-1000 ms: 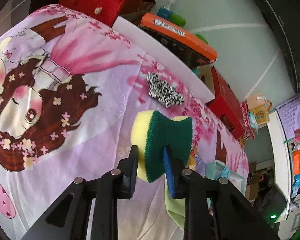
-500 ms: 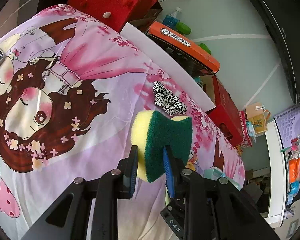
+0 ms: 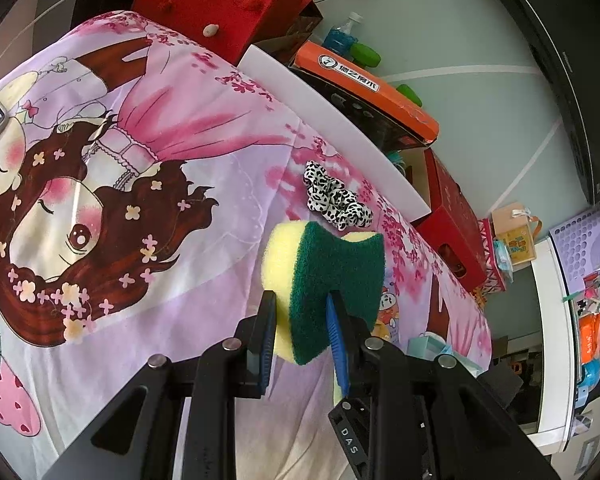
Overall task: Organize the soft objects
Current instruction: 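Carry the sponge and round tin over the tray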
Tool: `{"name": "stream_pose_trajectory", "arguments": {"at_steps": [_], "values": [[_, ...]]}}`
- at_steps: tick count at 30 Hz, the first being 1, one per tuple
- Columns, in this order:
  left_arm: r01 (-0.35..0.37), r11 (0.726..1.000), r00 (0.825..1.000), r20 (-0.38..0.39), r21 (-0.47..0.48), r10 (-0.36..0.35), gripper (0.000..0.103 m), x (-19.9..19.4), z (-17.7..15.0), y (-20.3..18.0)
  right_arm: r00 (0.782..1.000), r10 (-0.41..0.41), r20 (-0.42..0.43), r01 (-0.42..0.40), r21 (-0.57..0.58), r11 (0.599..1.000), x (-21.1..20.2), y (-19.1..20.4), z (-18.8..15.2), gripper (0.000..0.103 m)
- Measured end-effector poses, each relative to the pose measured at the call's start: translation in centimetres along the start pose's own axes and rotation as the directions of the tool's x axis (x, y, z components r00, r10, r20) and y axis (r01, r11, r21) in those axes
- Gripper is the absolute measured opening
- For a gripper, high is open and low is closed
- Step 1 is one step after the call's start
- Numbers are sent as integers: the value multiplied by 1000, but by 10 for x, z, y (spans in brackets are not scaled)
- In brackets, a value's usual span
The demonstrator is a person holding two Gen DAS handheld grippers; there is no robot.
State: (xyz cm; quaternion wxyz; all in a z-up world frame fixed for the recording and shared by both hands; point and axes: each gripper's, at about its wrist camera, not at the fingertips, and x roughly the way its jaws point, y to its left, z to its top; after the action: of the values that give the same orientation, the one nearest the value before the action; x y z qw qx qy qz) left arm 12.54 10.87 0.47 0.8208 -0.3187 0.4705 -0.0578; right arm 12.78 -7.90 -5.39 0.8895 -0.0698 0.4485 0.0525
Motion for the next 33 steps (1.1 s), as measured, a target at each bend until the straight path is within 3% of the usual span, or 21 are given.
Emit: {"name": "stream_pose_trajectory", "arguments": {"at_steps": [14, 22, 33], "values": [[-3, 998, 999, 46, 63, 0, 26, -16, -2, -19, 997, 23, 78, -28, 66, 997, -44, -21, 6, 48], [-11, 995, 998, 66, 94, 5, 26, -21, -3, -28, 984, 39, 174, -59, 109, 992, -84, -38, 12, 48], [0, 990, 998, 64, 141, -9, 26, -21, -10, -46, 987, 28, 158, -53, 151, 987, -92, -53, 8, 48]]}}
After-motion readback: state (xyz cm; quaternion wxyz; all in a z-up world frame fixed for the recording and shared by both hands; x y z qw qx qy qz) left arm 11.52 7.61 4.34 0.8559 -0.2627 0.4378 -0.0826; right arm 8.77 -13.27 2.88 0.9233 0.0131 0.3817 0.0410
